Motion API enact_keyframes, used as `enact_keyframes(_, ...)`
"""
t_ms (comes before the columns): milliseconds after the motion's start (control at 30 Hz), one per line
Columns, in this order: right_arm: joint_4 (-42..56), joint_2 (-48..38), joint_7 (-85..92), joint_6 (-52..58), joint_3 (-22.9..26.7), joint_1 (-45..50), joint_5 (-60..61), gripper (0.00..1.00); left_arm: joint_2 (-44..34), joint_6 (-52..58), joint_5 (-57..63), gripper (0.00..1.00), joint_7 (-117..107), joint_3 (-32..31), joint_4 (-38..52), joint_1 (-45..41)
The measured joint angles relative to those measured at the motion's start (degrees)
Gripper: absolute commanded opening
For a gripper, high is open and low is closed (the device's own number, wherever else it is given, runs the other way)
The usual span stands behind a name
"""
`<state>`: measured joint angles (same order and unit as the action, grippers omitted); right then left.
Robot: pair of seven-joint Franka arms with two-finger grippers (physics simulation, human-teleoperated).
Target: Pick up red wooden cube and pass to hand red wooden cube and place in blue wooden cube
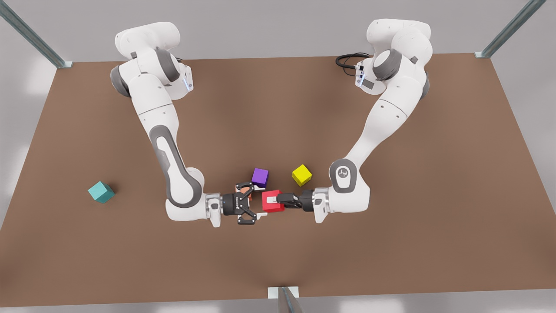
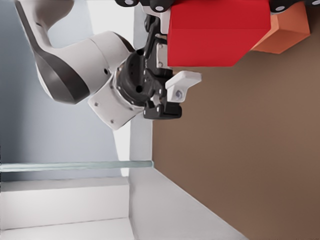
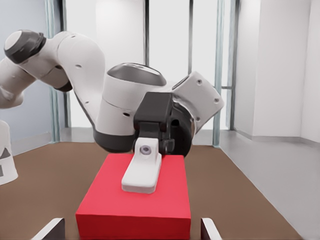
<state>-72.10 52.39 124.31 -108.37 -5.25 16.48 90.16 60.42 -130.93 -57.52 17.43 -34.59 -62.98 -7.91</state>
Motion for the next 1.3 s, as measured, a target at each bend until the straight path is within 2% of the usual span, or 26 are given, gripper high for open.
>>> enact_keyframes(667, 0.62, 1.13, 1.79, -2.46, -1.29, 1.33, 1.21, 1.00, 0.50, -2.91, -1.15, 0.60, 1.12, 0.02, 1.61, -2.10)
enact_keyframes(700, 0.63, 1.14, 1.83, -2.56, -1.33, 1.32, 1.24, 0.91, 0.50, -2.96, -1.15, 0.60, 1.14, 0.01, 1.61, -2.14)
enact_keyframes(733, 0.68, 1.14, 1.85, -2.62, -1.35, 1.29, 1.23, 0.75, 0.50, -3.00, -1.15, 0.60, 1.15, 0.00, 1.61, -2.17)
enact_keyframes(767, 0.70, 1.14, 1.84, -2.63, -1.36, 1.26, 1.16, 0.65, 0.50, -3.04, -1.15, 0.60, 1.16, 0.00, 1.63, -2.19)
enact_keyframes(967, 0.69, 1.13, 1.90, -2.79, -1.36, 1.22, 1.11, 0.65, 0.72, -3.24, -1.14, 0.60, 1.21, 0.08, 1.88, -2.41)
enact_keyframes(1000, 0.70, 1.13, 1.92, -2.80, -1.37, 1.20, 1.11, 0.65, 0.75, -3.25, -1.35, 1.00, 1.37, 0.08, 1.89, -2.43)
enact_keyframes(1300, 0.82, 0.96, 1.81, -2.83, -1.36, 1.06, 1.09, 0.65, 0.32, -3.39, -2.61, 1.00, 2.92, -0.06, 1.35, -1.23)
